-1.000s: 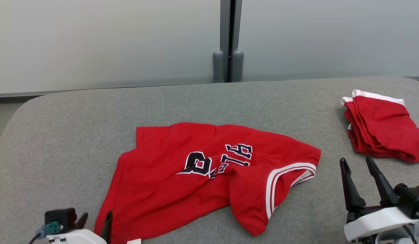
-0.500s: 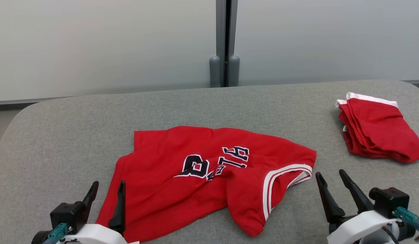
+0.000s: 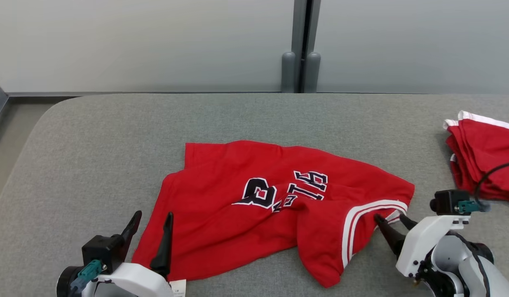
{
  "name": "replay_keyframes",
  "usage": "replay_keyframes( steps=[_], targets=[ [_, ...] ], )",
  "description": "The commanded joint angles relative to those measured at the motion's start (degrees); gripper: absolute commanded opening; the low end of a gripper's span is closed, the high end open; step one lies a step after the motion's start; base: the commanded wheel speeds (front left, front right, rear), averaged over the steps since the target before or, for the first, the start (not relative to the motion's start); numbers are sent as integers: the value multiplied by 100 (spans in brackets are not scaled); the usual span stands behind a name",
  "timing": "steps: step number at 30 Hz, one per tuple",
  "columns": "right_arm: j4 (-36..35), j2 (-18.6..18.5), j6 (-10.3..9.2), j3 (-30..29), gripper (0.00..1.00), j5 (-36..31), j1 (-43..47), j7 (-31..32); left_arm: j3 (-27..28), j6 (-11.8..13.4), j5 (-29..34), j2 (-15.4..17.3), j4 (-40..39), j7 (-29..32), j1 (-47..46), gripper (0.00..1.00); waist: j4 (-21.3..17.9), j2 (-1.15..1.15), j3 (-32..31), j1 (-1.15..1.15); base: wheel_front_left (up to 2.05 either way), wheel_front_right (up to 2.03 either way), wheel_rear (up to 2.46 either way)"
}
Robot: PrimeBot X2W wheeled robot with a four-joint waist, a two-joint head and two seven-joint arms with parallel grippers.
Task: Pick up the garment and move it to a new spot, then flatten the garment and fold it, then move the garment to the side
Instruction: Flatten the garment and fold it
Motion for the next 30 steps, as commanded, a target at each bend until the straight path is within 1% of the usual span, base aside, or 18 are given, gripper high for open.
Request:
replay_keyframes(
  steps=[1,6,11,14,15,16,17,18,19,21,24,27,30],
  targets=[
    [0,-16,12,82,100,147,-61,210,-9,-50,-25,10,39,-25,-125,100,140,0,71,0,0,0,0],
    [-404,-47,12,372,100,674,75,678,-24,-72,-48,-17,151,-50,-202,100,334,0,121,0,0,0,0],
    [-806,-126,12,510,100,980,292,842,-33,-89,-71,-46,220,-85,-218,100,442,0,175,0,0,0,0],
    [-860,-196,12,538,100,964,308,842,-43,-100,-99,-53,256,-100,-243,100,499,0,230,0,0,0,0],
    [-842,-196,12,551,61,939,295,821,-48,-121,-103,-57,266,-102,-256,100,518,0,244,0,0,0,0],
    [-829,-219,12,553,36,875,259,764,-53,-137,-101,-58,278,-102,-267,100,539,0,260,0,0,0,0],
    [-829,-219,12,553,36,875,259,764,-53,-137,-101,-58,278,-102,-267,100,539,0,260,0,0,0,0],
    [-805,-236,12,533,25,829,222,711,-56,-139,-104,-56,290,-107,-277,100,559,0,276,0,0,0,0],
    [-791,-232,12,521,0,808,198,677,-53,-139,-108,-50,300,-111,-289,100,574,0,291,0,0,0,0],
    [-858,-231,12,466,0,774,99,539,-45,-143,-111,-30,306,-106,-312,100,594,0,316,0,0,0,0],
    [-977,-324,12,425,0,751,-97,448,-45,-124,-110,-17,299,-99,-333,100,598,0,391,0,0,0,0],
    [-1036,-465,12,368,0,605,-512,559,-71,-144,-109,-20,270,-81,-379,100,593,0,532,0,0,0,0],
    [-1003,-470,12,338,0,616,-1044,730,-106,-182,-87,-43,244,-77,-484,100,638,0,768,0,0,0,0]
  ],
)
